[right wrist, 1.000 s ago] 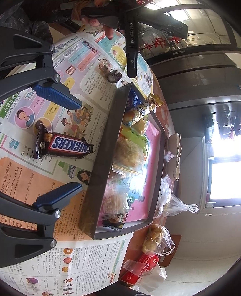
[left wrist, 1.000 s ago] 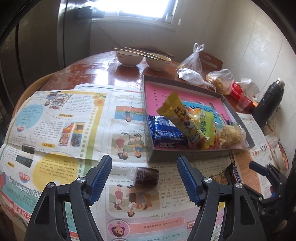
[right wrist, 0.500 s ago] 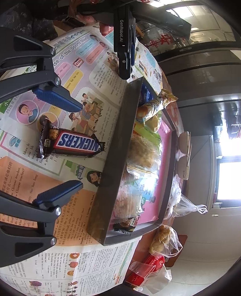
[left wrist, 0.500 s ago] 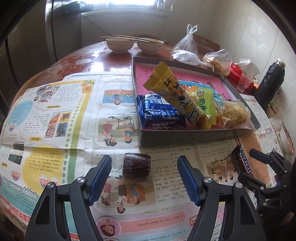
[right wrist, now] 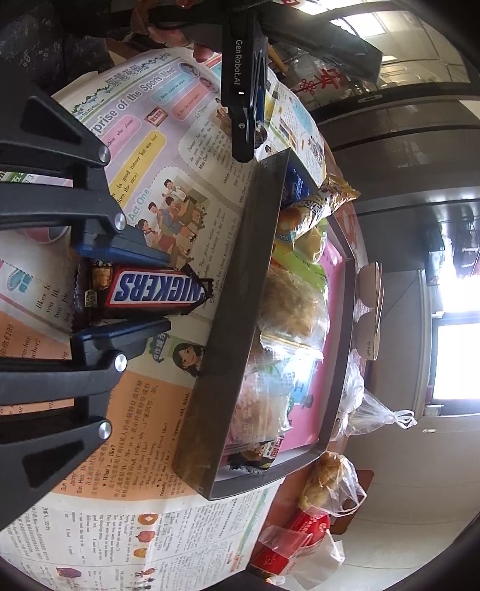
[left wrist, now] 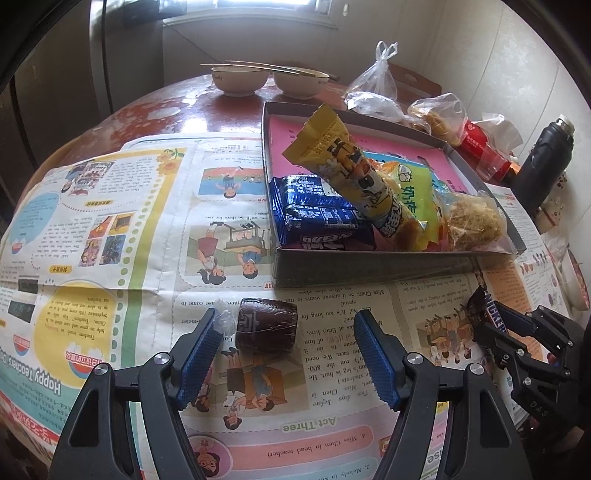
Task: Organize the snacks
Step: 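Grasp the Snickers bar with the right gripper while the left grasps the brown chocolate, then carry the Snickers bar and brown chocolate over the tray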
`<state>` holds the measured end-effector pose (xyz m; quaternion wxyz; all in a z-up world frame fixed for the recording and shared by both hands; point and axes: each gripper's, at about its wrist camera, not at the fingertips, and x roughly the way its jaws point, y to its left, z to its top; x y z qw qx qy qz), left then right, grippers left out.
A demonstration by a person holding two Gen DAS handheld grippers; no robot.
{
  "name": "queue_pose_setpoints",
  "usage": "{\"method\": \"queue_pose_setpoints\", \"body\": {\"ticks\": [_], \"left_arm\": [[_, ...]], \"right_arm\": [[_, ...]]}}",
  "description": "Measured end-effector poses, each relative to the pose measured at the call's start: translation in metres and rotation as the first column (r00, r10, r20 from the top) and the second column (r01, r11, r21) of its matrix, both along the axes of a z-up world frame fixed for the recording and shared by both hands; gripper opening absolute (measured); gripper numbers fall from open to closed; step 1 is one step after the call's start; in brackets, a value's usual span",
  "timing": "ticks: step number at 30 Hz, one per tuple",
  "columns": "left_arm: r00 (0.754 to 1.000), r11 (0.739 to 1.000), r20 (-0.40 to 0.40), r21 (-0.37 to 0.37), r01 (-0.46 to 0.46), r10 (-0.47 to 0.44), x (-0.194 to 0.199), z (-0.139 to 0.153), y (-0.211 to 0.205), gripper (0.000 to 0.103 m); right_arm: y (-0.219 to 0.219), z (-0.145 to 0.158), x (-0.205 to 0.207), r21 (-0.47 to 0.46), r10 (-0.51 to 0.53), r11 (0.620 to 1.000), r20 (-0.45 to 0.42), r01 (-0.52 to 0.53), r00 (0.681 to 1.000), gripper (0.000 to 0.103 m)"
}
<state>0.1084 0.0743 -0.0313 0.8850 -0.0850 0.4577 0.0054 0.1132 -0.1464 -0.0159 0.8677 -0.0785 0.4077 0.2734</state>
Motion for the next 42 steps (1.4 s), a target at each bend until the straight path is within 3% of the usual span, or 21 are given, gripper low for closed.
{"method": "queue_pose_setpoints", "body": {"ticks": [3,5,7,24,42], "left_arm": [[1.0,1.0,0.007,-0.002,0.0,0.0,0.0,0.0,-0.001,0.064],[1.0,1.0,0.011,0.005,-0.002,0.002,0.0,0.001,0.0,0.048],[1.0,1.0,0.013,0.001,0.001,-0.001,-0.001,0.001,0.0,0.041],[0.995,0.999,0.091,-0.017,0.05,-0.048,-0.018,0.033,-0.014,0.038],[0.983,0.992,0.141,-0.037,0.12,-0.114,0.028,0.055,-0.057,0.038]], "right_arm": [[0.0,0.0,0.0,0.007,0.003,1.0,-0.001,-0.003,1.0,0.029],[-0.001,0.001,0.001,0.012,0.003,1.0,-0.005,-0.003,1.0,0.029],[-0.003,0.003,0.001,0.015,0.001,1.0,-0.005,-0.001,1.0,0.029],[-0.027,0.037,0.0,0.11,-0.032,0.994,0.039,0.027,0.999,0.029],[-0.064,0.051,0.031,0.16,-0.151,0.977,0.052,0.141,0.987,0.029]]}}
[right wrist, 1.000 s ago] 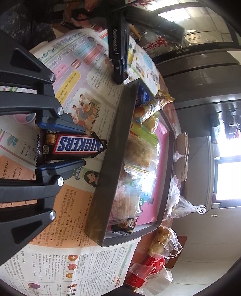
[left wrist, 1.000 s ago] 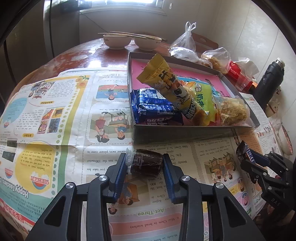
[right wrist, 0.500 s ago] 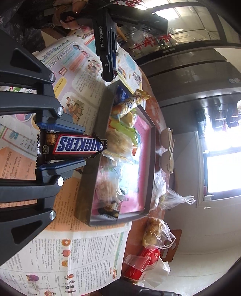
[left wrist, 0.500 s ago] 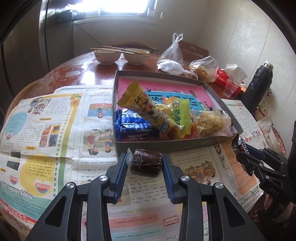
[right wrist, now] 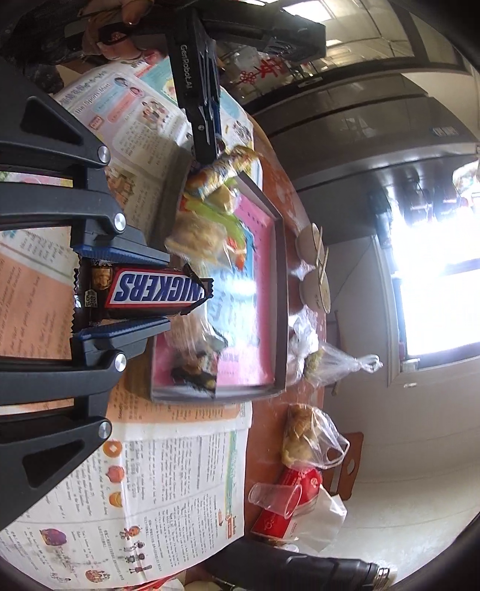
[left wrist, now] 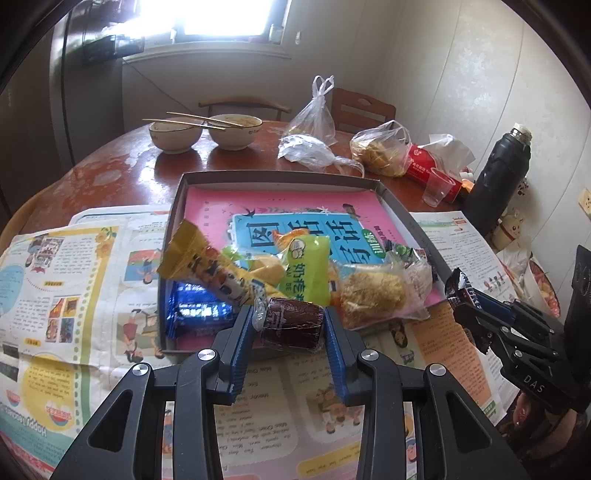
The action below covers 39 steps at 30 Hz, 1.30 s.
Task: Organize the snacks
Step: 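Carry the Snickers bar and brown chocolate over the tray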
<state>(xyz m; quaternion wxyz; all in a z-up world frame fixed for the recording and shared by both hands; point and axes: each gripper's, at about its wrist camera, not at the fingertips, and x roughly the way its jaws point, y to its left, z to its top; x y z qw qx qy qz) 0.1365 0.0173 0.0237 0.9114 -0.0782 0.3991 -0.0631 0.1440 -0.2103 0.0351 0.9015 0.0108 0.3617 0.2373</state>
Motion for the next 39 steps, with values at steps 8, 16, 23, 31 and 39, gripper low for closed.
{"method": "queue_pose_setpoints", "body": {"ticks": [8,16,23,31,39], "left_arm": [[1.0,1.0,-0.002,0.0,0.0,0.0,0.019,0.0,-0.007,0.038],[1.0,1.0,-0.008,0.0,-0.001,0.001,0.031,-0.002,-0.01,0.038],[1.0,1.0,-0.01,0.001,0.003,-0.003,0.045,-0.004,-0.014,0.038],[1.0,1.0,-0.022,0.0,0.014,-0.014,0.054,-0.011,-0.019,0.038],[1.0,1.0,-0.022,0.011,0.022,-0.021,0.058,-0.014,-0.023,0.038]], "right_arm": [[-0.014,-0.005,0.025,0.017,-0.056,0.998,-0.012,0.056,0.998,0.029],[-0.024,-0.007,0.043,0.043,-0.09,0.995,-0.019,0.09,0.996,0.029],[-0.024,-0.008,0.054,0.054,-0.097,0.994,-0.018,0.098,0.995,0.029],[-0.02,-0.015,0.068,0.058,-0.098,0.993,-0.035,0.1,0.995,0.029],[-0.016,-0.021,0.074,0.056,-0.095,0.994,-0.04,0.097,0.995,0.03]]}}
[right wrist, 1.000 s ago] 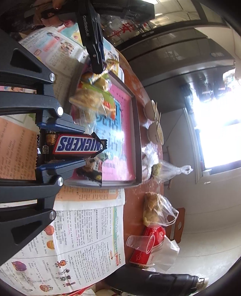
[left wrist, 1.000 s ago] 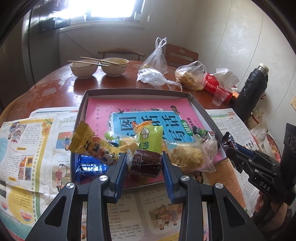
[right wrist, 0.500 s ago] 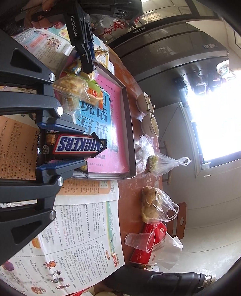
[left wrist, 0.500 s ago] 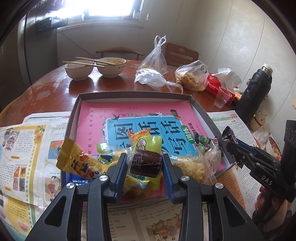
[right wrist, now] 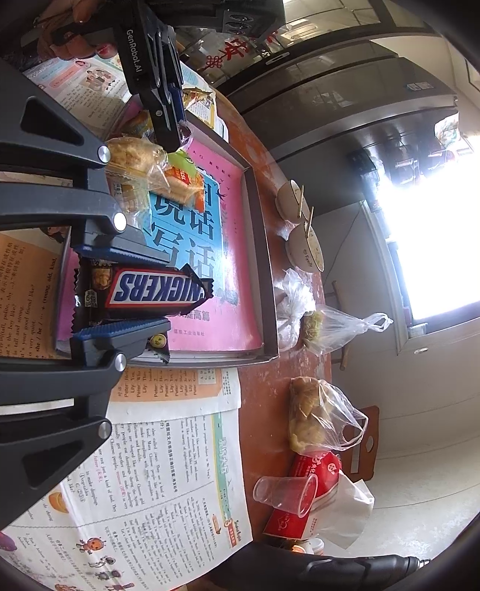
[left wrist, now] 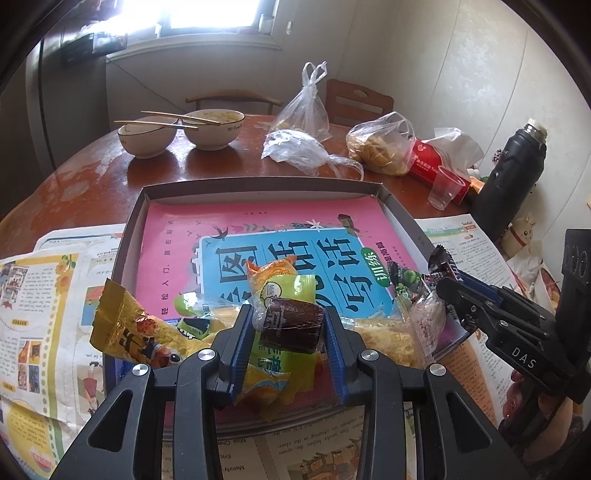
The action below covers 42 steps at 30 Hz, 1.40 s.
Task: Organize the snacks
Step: 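Carry the Snickers bar and brown chocolate over the tray, then open both grippers to drop the Snickers and chocolate into the tray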
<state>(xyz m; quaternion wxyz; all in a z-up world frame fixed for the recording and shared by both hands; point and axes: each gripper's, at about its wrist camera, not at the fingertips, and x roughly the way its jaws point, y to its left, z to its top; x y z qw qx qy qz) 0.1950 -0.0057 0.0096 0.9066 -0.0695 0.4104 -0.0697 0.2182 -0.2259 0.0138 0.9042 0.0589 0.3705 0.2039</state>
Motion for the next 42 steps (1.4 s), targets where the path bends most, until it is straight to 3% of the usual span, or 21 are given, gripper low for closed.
{"method": "queue_pose_setpoints", "body": {"ticks": [9,14,21,32,42], "left_arm": [[1.0,1.0,0.0,0.014,-0.003,0.003,0.002,-0.001,-0.002,0.039],[1.0,0.999,0.015,0.03,-0.011,0.011,-0.001,0.003,-0.003,0.05],[1.0,0.999,0.022,0.043,-0.02,0.019,-0.005,0.007,-0.002,0.056],[0.999,0.996,0.042,0.076,-0.035,0.032,-0.015,0.017,-0.003,0.069],[0.995,0.994,0.079,0.09,-0.066,0.059,-0.032,0.03,-0.001,0.074]], "right_arm": [[0.0,0.003,-0.003,-0.009,0.004,1.0,0.01,-0.004,1.0,0.032],[-0.002,0.008,-0.006,-0.008,0.0,1.0,0.02,0.0,1.0,0.04],[-0.008,0.014,-0.01,0.004,-0.017,1.0,0.029,0.017,0.999,0.043],[-0.006,0.024,-0.021,0.0,-0.029,1.0,0.056,0.029,0.998,0.059],[0.0,0.041,-0.037,-0.029,-0.036,0.999,0.119,0.039,0.992,0.073]]}}
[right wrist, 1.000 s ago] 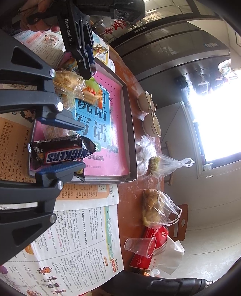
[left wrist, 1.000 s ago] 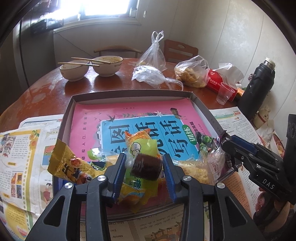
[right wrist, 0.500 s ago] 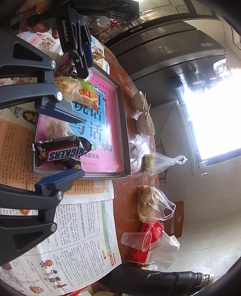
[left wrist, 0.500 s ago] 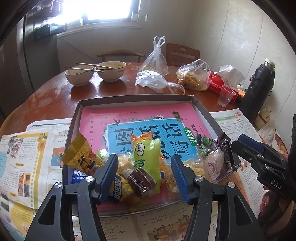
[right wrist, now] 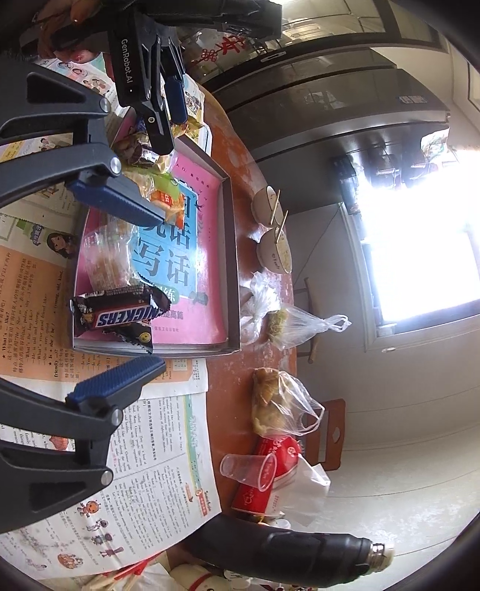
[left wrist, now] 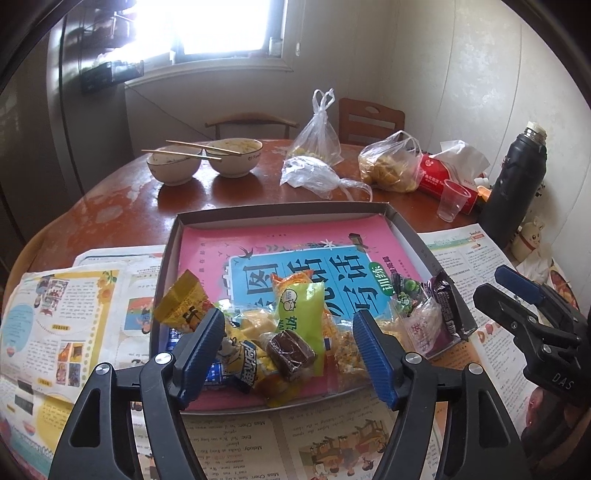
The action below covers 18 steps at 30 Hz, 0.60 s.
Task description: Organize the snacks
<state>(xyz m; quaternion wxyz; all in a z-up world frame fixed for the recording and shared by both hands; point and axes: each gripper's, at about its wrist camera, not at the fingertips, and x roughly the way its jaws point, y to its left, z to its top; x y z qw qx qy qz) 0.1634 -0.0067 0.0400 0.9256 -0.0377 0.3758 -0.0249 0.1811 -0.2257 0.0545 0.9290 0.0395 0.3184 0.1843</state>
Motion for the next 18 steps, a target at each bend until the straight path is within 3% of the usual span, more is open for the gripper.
{"method": "queue_pose_setpoints", "body": {"ticks": [18], "left_arm": [[1.0,1.0,0.018,-0.014,-0.012,0.012,-0.044,0.003,0.001,0.078]], "right_arm": [[0.006,0.011,-0.04,-0.001,-0.018,1.0,0.014,0.018,1.0,0.094]]}}
